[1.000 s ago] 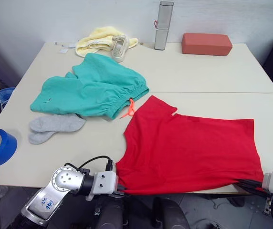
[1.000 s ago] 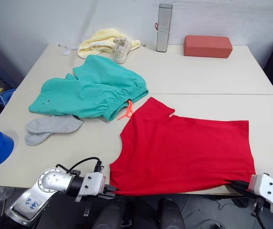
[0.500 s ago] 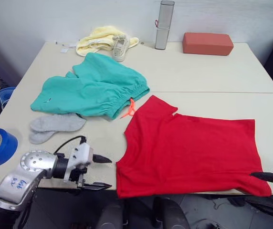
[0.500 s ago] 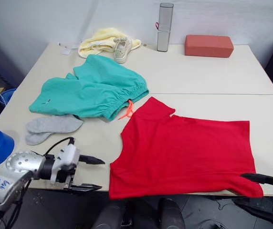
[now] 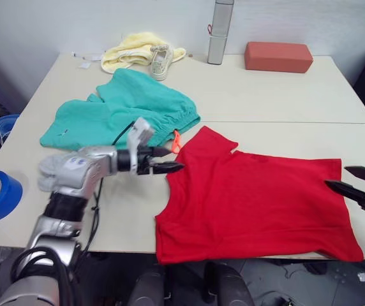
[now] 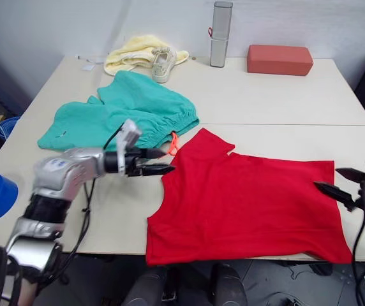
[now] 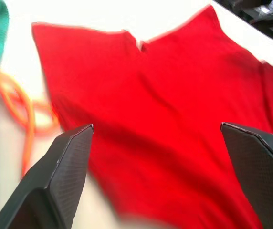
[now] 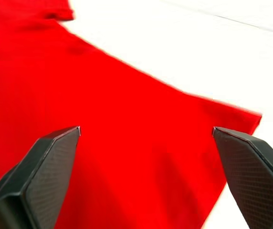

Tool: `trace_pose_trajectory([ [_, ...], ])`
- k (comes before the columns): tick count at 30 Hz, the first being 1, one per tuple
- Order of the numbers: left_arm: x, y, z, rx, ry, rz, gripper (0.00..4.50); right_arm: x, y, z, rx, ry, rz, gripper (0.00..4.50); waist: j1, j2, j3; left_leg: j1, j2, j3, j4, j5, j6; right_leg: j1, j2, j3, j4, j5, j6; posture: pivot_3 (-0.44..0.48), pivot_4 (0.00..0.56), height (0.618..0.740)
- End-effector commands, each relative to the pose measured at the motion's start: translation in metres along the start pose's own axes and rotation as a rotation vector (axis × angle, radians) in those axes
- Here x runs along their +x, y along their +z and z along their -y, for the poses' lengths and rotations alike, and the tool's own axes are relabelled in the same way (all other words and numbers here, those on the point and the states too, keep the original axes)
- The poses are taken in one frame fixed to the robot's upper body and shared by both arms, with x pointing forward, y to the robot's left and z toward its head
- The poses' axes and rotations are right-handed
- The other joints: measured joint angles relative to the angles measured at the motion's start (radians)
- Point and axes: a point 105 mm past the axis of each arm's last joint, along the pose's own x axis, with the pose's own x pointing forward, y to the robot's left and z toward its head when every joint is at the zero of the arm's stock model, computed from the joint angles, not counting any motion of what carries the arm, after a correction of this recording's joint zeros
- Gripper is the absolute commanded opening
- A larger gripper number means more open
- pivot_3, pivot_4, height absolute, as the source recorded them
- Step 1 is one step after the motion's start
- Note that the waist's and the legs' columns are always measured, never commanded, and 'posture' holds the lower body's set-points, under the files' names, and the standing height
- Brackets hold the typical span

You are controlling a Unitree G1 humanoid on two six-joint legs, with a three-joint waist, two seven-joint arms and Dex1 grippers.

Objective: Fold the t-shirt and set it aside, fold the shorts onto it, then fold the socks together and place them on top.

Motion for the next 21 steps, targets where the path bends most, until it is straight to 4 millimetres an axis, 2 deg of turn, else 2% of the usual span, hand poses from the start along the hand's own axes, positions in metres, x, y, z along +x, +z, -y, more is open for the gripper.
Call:
trace_pose_trajectory([
  [1, 0.017, 0.008, -0.020, 0.046, 0.075, -0.007, 4.47, 0.008, 0.000, 0.016, 0.029, -0.088, -0.003, 4.50, 0.000, -0.001, 0.000, 0.000, 0.000, 0.000, 0.001, 0.000, 0.000, 0.000, 0.000, 0.000, 0.000, 0.000, 0.000, 0.000, 0.150, 0.740],
  [5, 0.044, 0.017, -0.032, 0.095, 0.118, -0.004, 4.47, 0.015, -0.002, 0.032, 0.029, -0.156, -0.023, 4.50, 0.000, -0.001, 0.001, 0.000, 0.000, 0.001, 0.000, 0.000, 0.000, 0.000, -0.001, 0.001, 0.000, 0.000, 0.001, 0.000, 0.150, 0.740],
  [8, 0.055, 0.022, -0.043, 0.091, 0.181, 0.009, 4.47, 0.019, -0.004, 0.039, 0.027, -0.183, -0.045, 4.50, -0.003, -0.003, 0.002, -0.001, 0.000, 0.001, 0.001, 0.000, 0.001, -0.001, -0.001, 0.001, -0.001, 0.001, 0.001, 0.000, 0.150, 0.740],
  [16, 0.069, 0.015, -0.056, 0.068, 0.264, -0.041, 4.47, 0.035, 0.003, 0.057, 0.044, -0.243, -0.065, 4.50, -0.022, -0.004, 0.002, -0.001, 0.000, 0.006, 0.000, 0.000, 0.000, -0.005, 0.000, 0.002, 0.001, 0.001, 0.001, 0.000, 0.150, 0.740],
  [21, 0.071, 0.012, -0.061, -0.021, 0.310, -0.030, 4.47, 0.052, -0.002, 0.052, 0.122, -0.205, -0.086, 4.50, -0.028, -0.006, 0.004, -0.002, 0.000, 0.011, 0.000, 0.000, 0.000, -0.010, 0.000, 0.002, 0.005, 0.001, 0.002, 0.000, 0.150, 0.740],
])
